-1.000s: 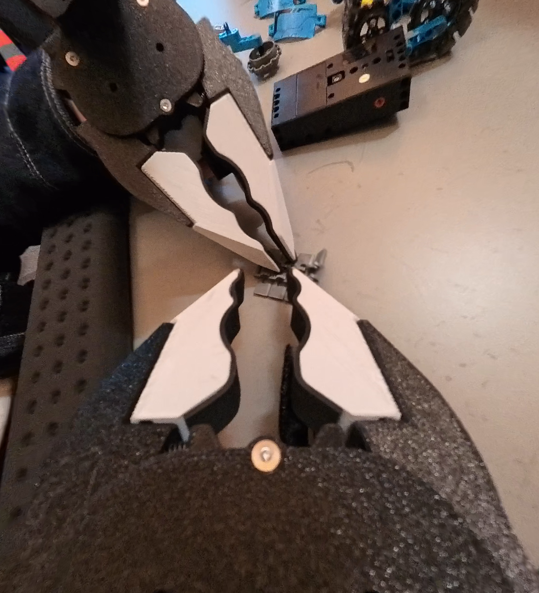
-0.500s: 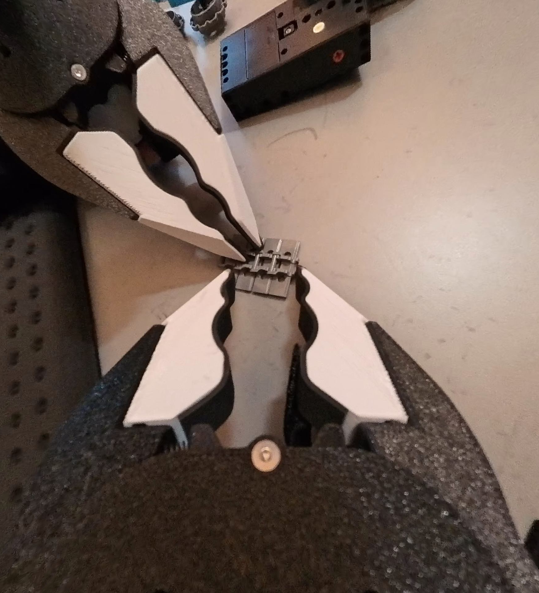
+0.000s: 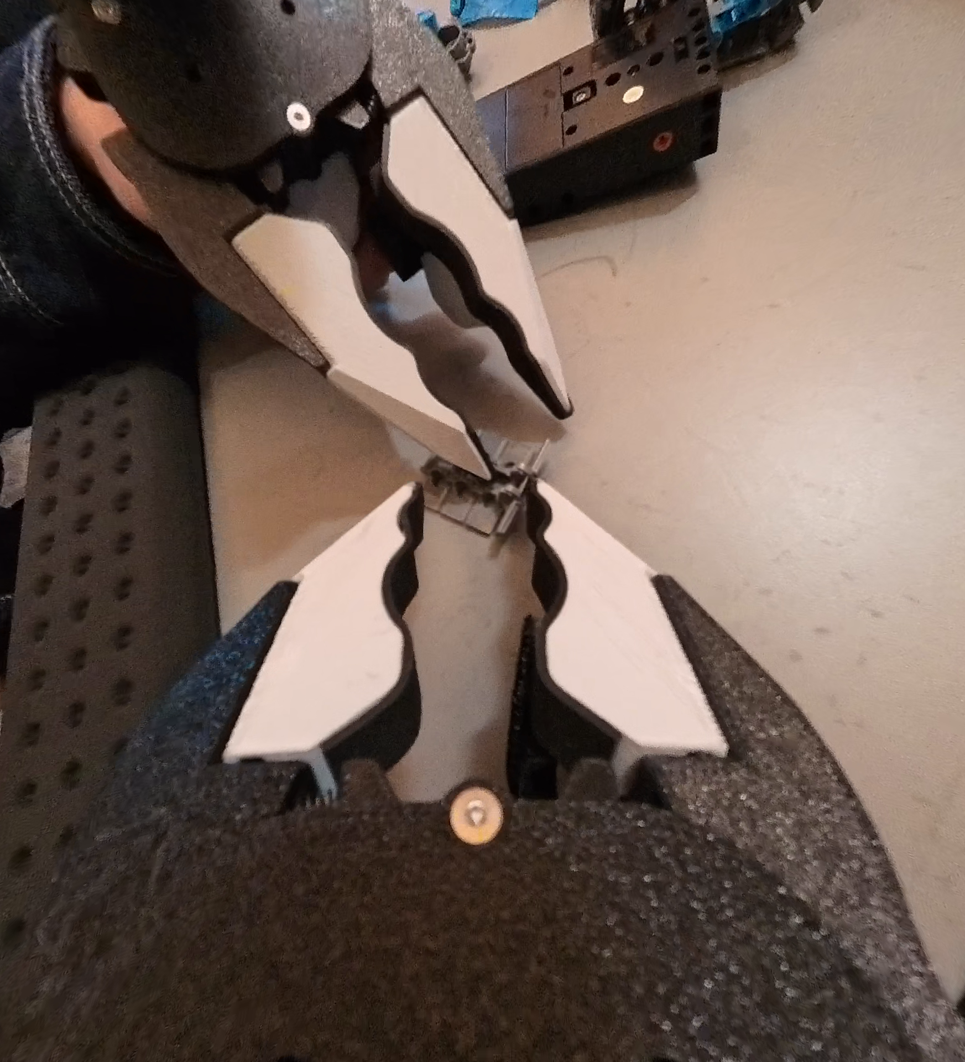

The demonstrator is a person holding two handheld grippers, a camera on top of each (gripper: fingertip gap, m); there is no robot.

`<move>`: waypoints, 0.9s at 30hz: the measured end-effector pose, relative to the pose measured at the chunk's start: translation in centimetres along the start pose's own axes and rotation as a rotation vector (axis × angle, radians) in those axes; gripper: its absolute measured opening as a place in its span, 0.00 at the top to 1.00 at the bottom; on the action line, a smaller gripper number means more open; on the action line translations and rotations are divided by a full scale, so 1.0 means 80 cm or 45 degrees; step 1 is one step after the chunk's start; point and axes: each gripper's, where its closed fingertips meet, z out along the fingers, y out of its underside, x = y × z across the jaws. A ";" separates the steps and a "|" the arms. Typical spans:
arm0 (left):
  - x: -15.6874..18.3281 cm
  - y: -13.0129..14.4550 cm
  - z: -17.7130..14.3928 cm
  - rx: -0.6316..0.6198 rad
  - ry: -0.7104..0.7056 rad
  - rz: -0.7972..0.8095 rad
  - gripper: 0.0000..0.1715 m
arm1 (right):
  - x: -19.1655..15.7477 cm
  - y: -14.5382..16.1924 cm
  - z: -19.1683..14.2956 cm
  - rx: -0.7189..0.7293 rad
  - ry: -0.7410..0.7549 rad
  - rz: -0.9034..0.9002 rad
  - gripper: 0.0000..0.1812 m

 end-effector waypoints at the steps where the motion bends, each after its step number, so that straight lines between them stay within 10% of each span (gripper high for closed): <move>1: 0.002 -0.002 0.000 0.012 0.022 0.008 0.82 | -0.001 0.003 0.002 -0.019 -0.005 -0.003 0.81; 27: 0.019 -0.002 -0.006 0.011 0.073 0.252 1.00 | 0.007 0.009 0.004 -0.050 0.056 -0.051 0.90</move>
